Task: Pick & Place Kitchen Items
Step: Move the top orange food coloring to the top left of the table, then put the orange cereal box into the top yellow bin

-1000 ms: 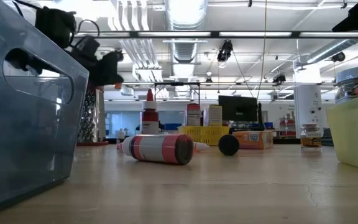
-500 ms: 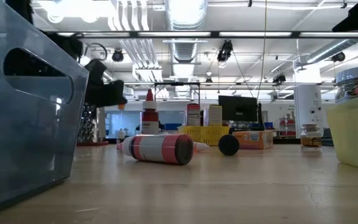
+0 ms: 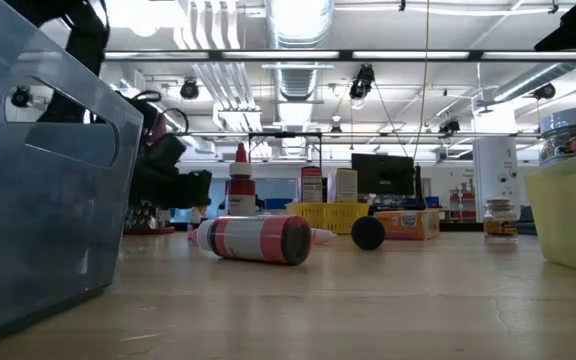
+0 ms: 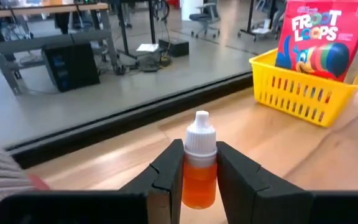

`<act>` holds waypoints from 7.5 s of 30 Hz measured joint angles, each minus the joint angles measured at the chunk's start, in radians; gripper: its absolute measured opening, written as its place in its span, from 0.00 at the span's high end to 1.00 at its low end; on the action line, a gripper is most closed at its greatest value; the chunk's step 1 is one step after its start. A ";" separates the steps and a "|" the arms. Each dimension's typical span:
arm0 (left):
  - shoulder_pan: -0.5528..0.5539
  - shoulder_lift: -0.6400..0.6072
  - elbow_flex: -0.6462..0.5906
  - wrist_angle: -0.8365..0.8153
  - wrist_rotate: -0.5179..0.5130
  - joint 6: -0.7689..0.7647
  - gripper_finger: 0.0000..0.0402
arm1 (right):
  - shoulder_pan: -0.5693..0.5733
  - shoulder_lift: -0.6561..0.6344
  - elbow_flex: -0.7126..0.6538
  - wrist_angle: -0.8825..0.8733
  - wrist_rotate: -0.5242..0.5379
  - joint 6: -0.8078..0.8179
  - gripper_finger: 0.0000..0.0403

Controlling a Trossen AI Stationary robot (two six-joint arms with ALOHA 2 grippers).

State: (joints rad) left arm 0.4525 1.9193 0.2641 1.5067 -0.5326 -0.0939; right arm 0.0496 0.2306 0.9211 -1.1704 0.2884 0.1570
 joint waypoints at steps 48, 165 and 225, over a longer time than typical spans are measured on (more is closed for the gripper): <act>0.048 0.098 0.321 -0.306 0.069 0.019 0.65 | 0.000 0.000 0.000 0.000 0.000 0.000 0.10; -0.213 -1.477 0.111 -1.484 0.374 -0.044 0.63 | -0.118 0.721 0.075 0.368 0.290 -0.133 0.10; -0.214 -1.458 -0.251 -1.475 0.386 -0.044 0.63 | -0.548 1.139 0.178 0.175 -0.248 -1.276 0.10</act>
State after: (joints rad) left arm 0.2386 0.4618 0.0128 0.0320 -0.1471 -0.1379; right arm -0.4982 1.3699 1.0993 -0.9955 0.0406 -1.1192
